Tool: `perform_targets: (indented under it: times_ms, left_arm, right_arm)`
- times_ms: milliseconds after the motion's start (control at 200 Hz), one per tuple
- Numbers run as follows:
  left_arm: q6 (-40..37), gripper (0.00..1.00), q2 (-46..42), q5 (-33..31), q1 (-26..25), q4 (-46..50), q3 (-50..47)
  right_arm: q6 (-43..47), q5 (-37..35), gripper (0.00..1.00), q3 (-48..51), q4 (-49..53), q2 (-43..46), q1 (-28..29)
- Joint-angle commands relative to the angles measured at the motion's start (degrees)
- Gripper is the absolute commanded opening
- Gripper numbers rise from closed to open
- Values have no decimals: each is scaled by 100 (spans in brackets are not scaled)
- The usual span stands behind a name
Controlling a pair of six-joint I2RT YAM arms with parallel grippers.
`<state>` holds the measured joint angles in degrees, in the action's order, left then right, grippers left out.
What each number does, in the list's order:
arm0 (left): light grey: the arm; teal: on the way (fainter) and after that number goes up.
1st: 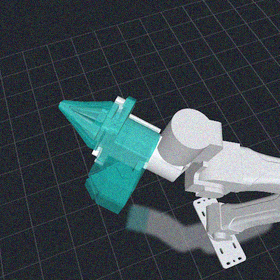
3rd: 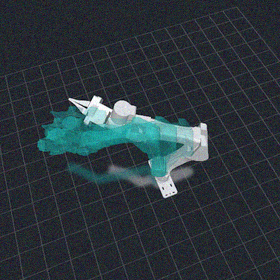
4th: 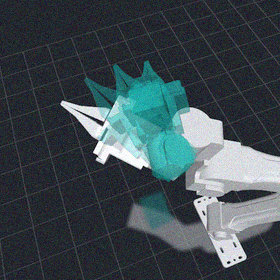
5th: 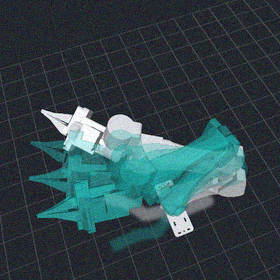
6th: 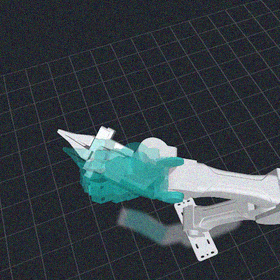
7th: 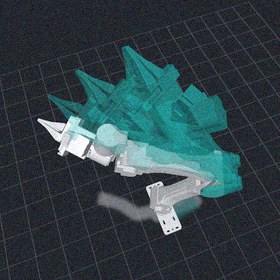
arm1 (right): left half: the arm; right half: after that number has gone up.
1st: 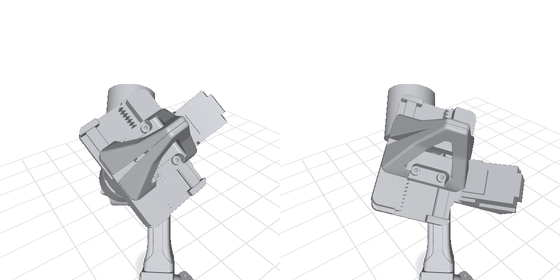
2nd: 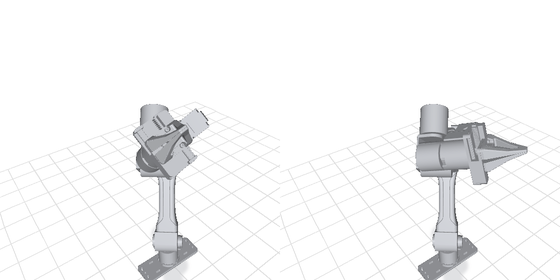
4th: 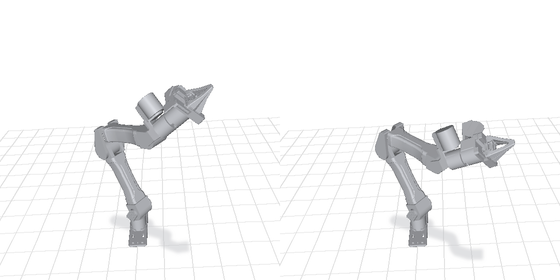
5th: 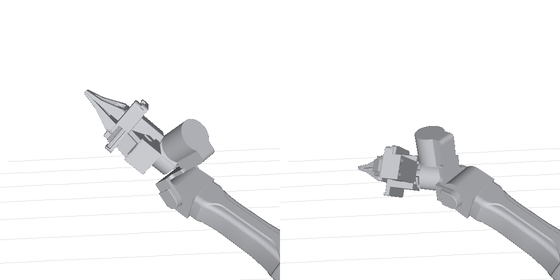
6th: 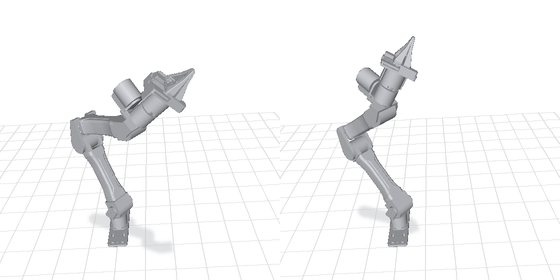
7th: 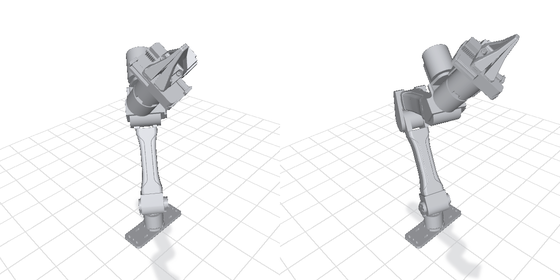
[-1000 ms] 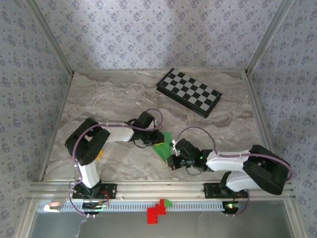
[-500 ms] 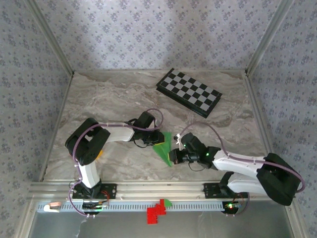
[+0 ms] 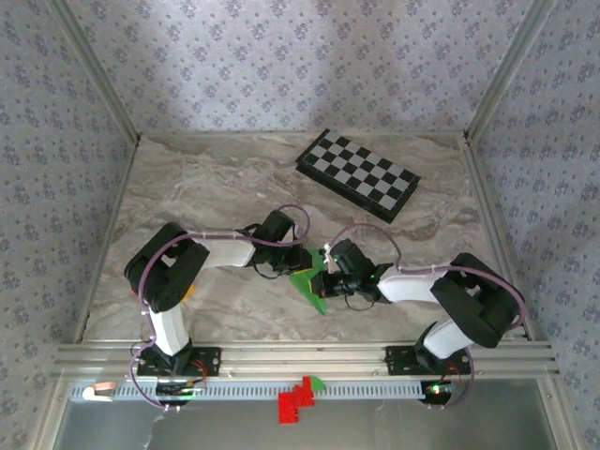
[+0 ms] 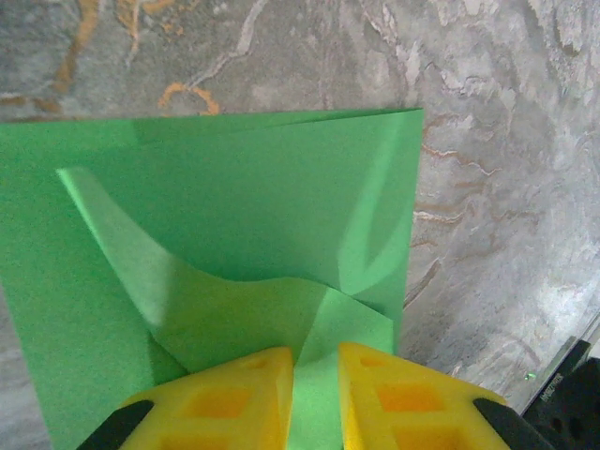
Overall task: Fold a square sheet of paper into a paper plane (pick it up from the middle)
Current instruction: Turn over the paper at the center of the table.
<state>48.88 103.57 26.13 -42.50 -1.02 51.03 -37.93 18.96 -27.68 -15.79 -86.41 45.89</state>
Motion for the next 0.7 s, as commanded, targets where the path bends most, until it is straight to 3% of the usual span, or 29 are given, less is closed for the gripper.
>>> perform_targets:
  times_ms: [0, 475, 695]
  left_arm:
    - [-142, 22, 166, -482, 1, 556, 11]
    - [-406, 25, 146, -173, 392, 491, 178]
    - [-635, 25, 313, -99, 705, 596, 404]
  right_arm:
    - [-34, 69, 3, 219, -201, -137, -36]
    - [81, -376, 0, 450, 1258, 88, 16]
    - [119, -424, 0, 455, 1326, 113, 41]
